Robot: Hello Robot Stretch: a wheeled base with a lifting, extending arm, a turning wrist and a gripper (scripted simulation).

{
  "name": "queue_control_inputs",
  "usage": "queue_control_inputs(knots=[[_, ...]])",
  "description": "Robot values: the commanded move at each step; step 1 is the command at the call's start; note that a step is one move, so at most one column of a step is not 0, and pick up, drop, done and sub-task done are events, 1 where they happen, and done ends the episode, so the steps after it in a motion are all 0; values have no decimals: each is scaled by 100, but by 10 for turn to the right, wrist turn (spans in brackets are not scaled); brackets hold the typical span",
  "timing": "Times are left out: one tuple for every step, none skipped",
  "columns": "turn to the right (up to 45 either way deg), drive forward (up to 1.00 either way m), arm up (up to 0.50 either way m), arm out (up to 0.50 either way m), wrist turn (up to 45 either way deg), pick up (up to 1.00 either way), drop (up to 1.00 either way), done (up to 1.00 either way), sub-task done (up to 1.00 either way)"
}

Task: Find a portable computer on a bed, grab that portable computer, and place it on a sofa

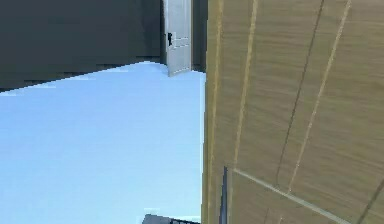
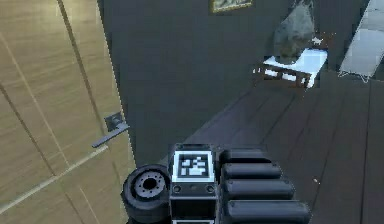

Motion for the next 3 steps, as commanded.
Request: queue_control_inputs(knots=[[0, 40, 0, 0, 0, 0, 0, 0, 0], [-90, 0, 0, 0, 0, 0, 0, 0, 0], [0, 5, 0, 0, 0, 0, 0, 0, 0]])
